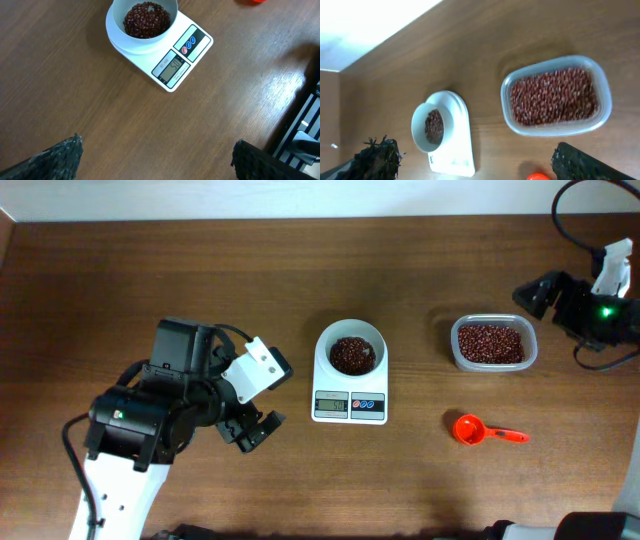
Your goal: Scoop and weigh 50g on scale
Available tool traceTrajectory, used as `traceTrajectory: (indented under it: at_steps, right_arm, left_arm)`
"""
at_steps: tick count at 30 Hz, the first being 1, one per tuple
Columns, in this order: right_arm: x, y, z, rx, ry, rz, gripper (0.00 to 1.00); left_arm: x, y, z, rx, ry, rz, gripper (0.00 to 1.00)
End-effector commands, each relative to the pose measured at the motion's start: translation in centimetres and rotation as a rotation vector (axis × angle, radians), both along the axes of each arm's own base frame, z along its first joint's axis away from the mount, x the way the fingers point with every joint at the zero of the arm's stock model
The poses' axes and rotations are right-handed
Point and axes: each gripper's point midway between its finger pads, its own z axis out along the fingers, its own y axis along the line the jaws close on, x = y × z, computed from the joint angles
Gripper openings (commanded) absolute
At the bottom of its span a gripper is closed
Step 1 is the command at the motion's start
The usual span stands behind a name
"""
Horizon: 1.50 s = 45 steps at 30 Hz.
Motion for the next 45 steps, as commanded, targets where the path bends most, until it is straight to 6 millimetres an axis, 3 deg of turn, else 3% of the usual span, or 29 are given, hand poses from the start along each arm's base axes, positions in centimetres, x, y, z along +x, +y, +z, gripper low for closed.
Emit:
traceTrajectory:
  at_steps: [1, 8, 18, 21, 24, 28, 31, 34, 37, 40, 45]
  right_arm:
    - [-0.5, -1.7, -0.8, -0.083, 0.050, -0.054, 0.99]
    - [-0.5, -1.7, -0.8, -0.078, 0.056, -0.063, 0.99]
    - [1.1, 1.4, -0.4, -0.142, -0.001, 0.031, 0.99]
    - [1.4, 1.8, 0.1, -0.174, -0.026, 0.040, 0.99]
    - [0.6, 2.5, 1.9, -0.203, -0.077, 0.045, 0.99]
    - [-1.7, 3.4, 5.9, -0.266, -0.193, 0.039, 0.99]
    - [-4.8, 5.4, 9.5, -0.322, -0.310, 0.063, 0.99]
    - [-8.2, 6.7, 11.5, -0.360, -0.414, 0.072, 0.99]
    - [-10.8, 7.5, 11.1, -0.371, -0.530, 0.078, 0.99]
    - [-12.6, 8.0, 8.6, -0.371, -0.683, 0.069, 0.99]
    - [-15.3, 8.7, 6.1, -0.370, -0.925, 0.054, 0.99]
  left_arm:
    - [0.1, -0.1, 0.6, -0.008, -0.021, -0.014, 0.99]
    - [0.1, -0.1, 0.6, -0.008, -0.021, -0.014, 0.99]
    - [0.1, -0.1, 0.6, -0.008, -0.021, -0.014, 0.99]
    - [0.1, -0.1, 0.6, -0.008, -0.021, -0.014, 0.99]
    - [0.1, -0.1, 0.6, -0.008, -0.021, -0.014, 0.99]
    - [0.1, -0.1, 0.6, -0.008, -0.021, -0.014, 0.99]
    - [0.1, -0.1, 0.6, -0.008, -0.021, -0.014, 0.99]
    - [0.1, -0.1, 0.6, -0.008, -0.021, -0.014, 0.99]
    - [0.1, -0.1, 0.6, -0.008, -0.021, -0.014, 0.99]
    - [0.1, -0.1, 0.6, -0.008, -0.021, -0.014, 0.99]
    - [0.1, -0.1, 0.6, -0.008, -0.021, -0.014, 0.99]
